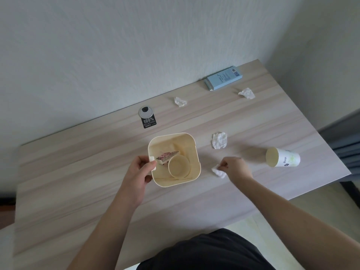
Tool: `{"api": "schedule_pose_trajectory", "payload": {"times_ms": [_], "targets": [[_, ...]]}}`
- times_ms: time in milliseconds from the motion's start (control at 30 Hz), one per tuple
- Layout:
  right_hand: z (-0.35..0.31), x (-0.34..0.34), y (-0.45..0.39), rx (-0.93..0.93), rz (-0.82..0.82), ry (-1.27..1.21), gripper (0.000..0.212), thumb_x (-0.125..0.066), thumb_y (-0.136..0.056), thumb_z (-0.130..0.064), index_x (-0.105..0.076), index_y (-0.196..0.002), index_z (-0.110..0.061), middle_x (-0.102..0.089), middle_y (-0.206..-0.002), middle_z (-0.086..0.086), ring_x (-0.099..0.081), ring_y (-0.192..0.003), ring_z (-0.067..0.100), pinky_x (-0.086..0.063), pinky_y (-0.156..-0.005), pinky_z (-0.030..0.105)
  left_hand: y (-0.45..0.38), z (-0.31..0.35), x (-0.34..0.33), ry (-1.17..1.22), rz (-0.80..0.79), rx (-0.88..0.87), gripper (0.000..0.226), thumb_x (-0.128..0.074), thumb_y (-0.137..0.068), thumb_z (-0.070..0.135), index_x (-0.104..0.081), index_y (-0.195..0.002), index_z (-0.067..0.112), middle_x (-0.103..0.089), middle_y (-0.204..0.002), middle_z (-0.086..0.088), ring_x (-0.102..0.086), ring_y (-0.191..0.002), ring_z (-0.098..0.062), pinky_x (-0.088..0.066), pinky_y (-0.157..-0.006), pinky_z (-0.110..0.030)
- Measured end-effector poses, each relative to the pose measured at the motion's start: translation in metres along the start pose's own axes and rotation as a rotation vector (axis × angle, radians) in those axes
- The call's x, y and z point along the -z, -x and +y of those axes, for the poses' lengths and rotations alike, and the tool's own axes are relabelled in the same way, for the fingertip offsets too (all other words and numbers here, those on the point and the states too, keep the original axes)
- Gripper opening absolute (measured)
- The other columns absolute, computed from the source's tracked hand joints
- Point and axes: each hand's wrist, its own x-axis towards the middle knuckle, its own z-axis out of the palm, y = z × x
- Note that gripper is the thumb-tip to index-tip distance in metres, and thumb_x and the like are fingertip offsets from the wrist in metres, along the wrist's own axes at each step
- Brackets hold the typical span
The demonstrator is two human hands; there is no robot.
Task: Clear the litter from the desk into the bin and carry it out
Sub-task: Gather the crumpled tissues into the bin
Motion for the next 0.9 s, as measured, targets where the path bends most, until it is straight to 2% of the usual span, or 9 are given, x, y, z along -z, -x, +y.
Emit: {"api": "schedule_pose_trajectory", "payload": {"times_ms": [133, 333, 500, 567, 667, 733, 800, 900], "targets": [[-0.014, 0.030, -0.025, 0.043, 0.080, 0.014, 0.017, -0.068, -0.084, -0.032, -0.070, -0.084, -0.015, -0.069, -0.088, 0.004, -0.063, -0.080, 0.024, -0.042, -0.063, 0.031, 0.000, 0.001, -0.003, 0.017, 0.044, 0.009, 0.045, -0.075, -0.059, 0.037, -0.060, -0.094, 0.013, -0.066, -0.090, -0.006, -0.060, -0.083, -0.020, -0.043, -0.075, -0.045], [-0.028, 0.038, -0.066, 0.074, 0.095, 0.062, 0.017, -0.070, -0.084, -0.030, -0.072, -0.089, -0.015, -0.053, -0.108, 0.007, -0.061, -0.091, 0.027, -0.044, -0.068, 0.031, 0.000, 0.001, -0.005, 0.032, 0.076, 0.015, 0.037, -0.072, -0.063, 0.031, -0.059, -0.092, 0.013, -0.064, -0.082, -0.001, -0.056, -0.077, -0.018, -0.041, -0.070, -0.041], [-0.017, 0.023, -0.079, 0.138, 0.138, 0.150, 0.015, -0.072, -0.082, -0.028, -0.070, -0.086, -0.014, -0.050, -0.117, 0.004, -0.044, -0.111, 0.027, -0.048, -0.082, 0.040, 0.002, -0.001, 0.001, 0.039, 0.102, 0.010, 0.031, -0.076, -0.058, 0.034, -0.062, -0.083, 0.022, -0.068, -0.075, 0.005, -0.061, -0.069, -0.010, -0.043, -0.066, -0.036], [-0.015, 0.020, -0.081, 0.148, 0.118, 0.133, 0.015, -0.070, -0.084, -0.027, -0.067, -0.088, -0.013, -0.053, -0.113, 0.006, -0.047, -0.109, 0.027, -0.047, -0.081, 0.041, 0.004, -0.002, 0.005, 0.039, 0.108, 0.007, 0.023, -0.075, -0.058, 0.034, -0.064, -0.077, 0.027, -0.067, -0.075, 0.006, -0.061, -0.070, -0.010, -0.042, -0.067, -0.038], [-0.008, 0.015, -0.079, 0.184, 0.130, 0.044, 0.011, -0.065, -0.087, -0.019, -0.058, -0.089, -0.011, -0.060, -0.094, 0.010, -0.057, -0.091, 0.032, -0.042, -0.068, 0.035, 0.009, -0.003, 0.008, 0.035, 0.116, -0.001, 0.032, -0.075, -0.060, 0.034, -0.061, -0.084, 0.021, -0.068, -0.076, 0.006, -0.061, -0.069, -0.009, -0.043, -0.067, -0.038], [-0.005, 0.014, -0.069, 0.161, 0.168, -0.086, 0.012, -0.064, -0.087, -0.018, -0.054, -0.093, -0.014, -0.063, -0.088, 0.005, -0.058, -0.080, 0.028, -0.039, -0.064, 0.031, 0.012, -0.004, 0.008, 0.040, 0.118, -0.008, 0.035, -0.075, -0.061, 0.034, -0.059, -0.088, 0.017, -0.068, -0.077, 0.006, -0.062, -0.070, -0.009, -0.044, -0.067, -0.036], [-0.011, 0.017, -0.054, 0.150, 0.216, -0.244, 0.012, -0.066, -0.086, -0.019, -0.056, -0.093, -0.018, -0.064, -0.085, -0.001, -0.059, -0.078, 0.022, -0.040, -0.065, 0.028, 0.014, -0.004, 0.008, 0.053, 0.124, -0.013, 0.037, -0.074, -0.061, 0.033, -0.058, -0.089, 0.016, -0.068, -0.079, 0.005, -0.060, -0.073, -0.012, -0.042, -0.068, -0.037], [-0.034, 0.028, -0.024, 0.213, 0.311, -0.417, 0.010, -0.072, -0.082, -0.021, -0.062, -0.083, -0.021, -0.065, -0.080, -0.004, -0.061, -0.076, 0.015, -0.045, -0.066, 0.023, 0.017, -0.007, 0.006, 0.064, 0.127, -0.013, 0.043, -0.075, -0.057, 0.037, -0.058, -0.090, 0.015, -0.067, -0.080, 0.004, -0.057, -0.077, -0.016, -0.038, -0.070, -0.039]]}}
